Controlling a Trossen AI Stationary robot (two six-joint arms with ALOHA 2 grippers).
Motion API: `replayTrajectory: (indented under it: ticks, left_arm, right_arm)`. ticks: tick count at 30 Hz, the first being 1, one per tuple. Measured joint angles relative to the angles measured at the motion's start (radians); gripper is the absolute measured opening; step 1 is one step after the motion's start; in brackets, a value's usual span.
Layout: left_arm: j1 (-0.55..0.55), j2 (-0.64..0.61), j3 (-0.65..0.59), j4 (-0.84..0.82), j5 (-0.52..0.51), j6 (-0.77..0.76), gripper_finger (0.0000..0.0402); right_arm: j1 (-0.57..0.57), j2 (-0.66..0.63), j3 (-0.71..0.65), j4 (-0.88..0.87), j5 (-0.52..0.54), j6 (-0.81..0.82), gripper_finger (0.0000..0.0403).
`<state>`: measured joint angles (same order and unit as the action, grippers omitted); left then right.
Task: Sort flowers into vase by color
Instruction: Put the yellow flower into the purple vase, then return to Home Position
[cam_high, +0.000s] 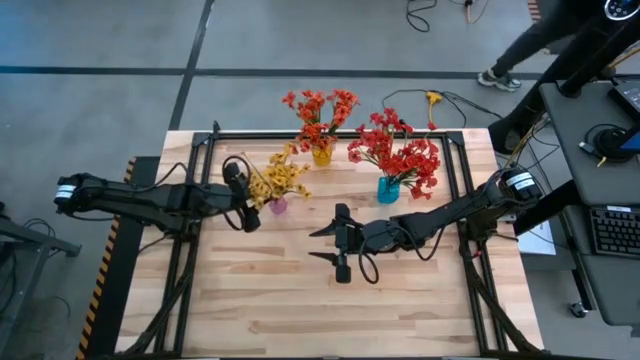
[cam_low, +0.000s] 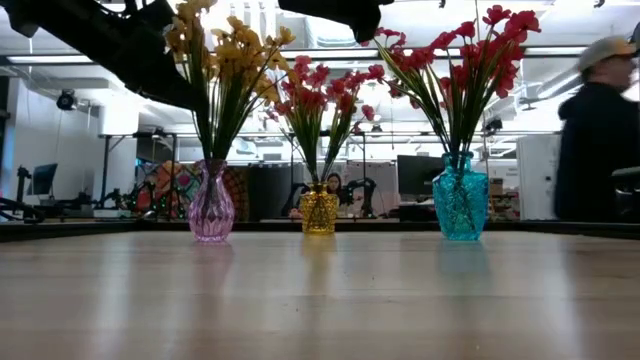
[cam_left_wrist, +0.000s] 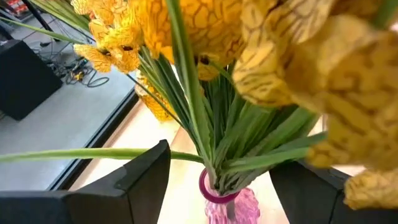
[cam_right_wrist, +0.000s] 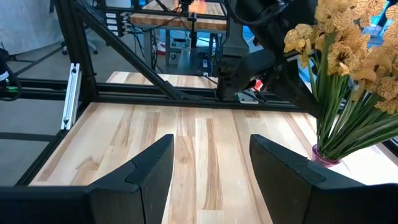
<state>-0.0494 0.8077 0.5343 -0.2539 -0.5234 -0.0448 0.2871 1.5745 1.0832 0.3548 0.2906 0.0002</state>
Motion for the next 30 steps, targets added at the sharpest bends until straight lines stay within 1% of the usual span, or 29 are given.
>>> replayTrajectory:
  ticks: [2, 4, 9, 12, 15, 18, 20, 23, 25, 28, 30]
  left_arm:
    - [0.0, -0.004, 0.004, -0.011, 0.0, -0.008, 0.0248]
    - [-0.001, -0.007, 0.027, -0.063, 0.001, -0.029, 0.0249]
    - [-0.002, -0.009, 0.129, -0.317, 0.013, -0.096, 0.0249]
    - [-0.002, -0.009, 0.189, -0.457, 0.039, -0.138, 0.0249]
    - [-0.004, -0.009, 0.239, -0.54, 0.05, -0.162, 0.0249]
    - [-0.007, -0.009, 0.285, -0.616, 0.086, -0.187, 0.0249]
    - [-0.025, -0.012, 0.315, -0.66, 0.101, -0.232, 0.0249]
    - [-0.098, -0.025, 0.338, -0.697, 0.088, -0.365, 0.0249]
    - [-0.187, -0.034, 0.338, -0.704, 0.038, -0.449, 0.0249]
    - [-0.373, -0.038, 0.324, -0.706, -0.088, -0.538, 0.0249]
    - [-0.516, -0.032, 0.323, -0.7, -0.172, -0.602, 0.0249]
  right_arm:
    - [0.0, 0.0, 0.0, -0.001, 0.0, 0.0, 0.0203]
    - [0.0, 0.0, 0.0, -0.004, 0.0, 0.0, 0.0203]
    - [0.0, 0.0, 0.0, -0.007, 0.0, 0.0, 0.0203]
    - [0.0, 0.0, 0.0, -0.007, 0.0, 0.0, 0.0203]
    - [0.0, 0.0, 0.0, -0.007, 0.0, 0.0, 0.0203]
    - [0.0, 0.0, 0.0, -0.007, 0.0, -0.001, 0.0203]
    - [0.0, 0.0, 0.0, -0.013, 0.0, -0.001, 0.0203]
    - [0.005, -0.007, 0.0, -0.047, -0.008, -0.029, 0.0203]
    - [0.019, -0.015, -0.003, -0.043, -0.025, -0.077, 0.0203]
    - [0.042, -0.04, -0.011, -0.035, -0.029, -0.144, 0.0203]
    - [0.047, -0.071, -0.025, -0.042, -0.032, -0.169, 0.0203]
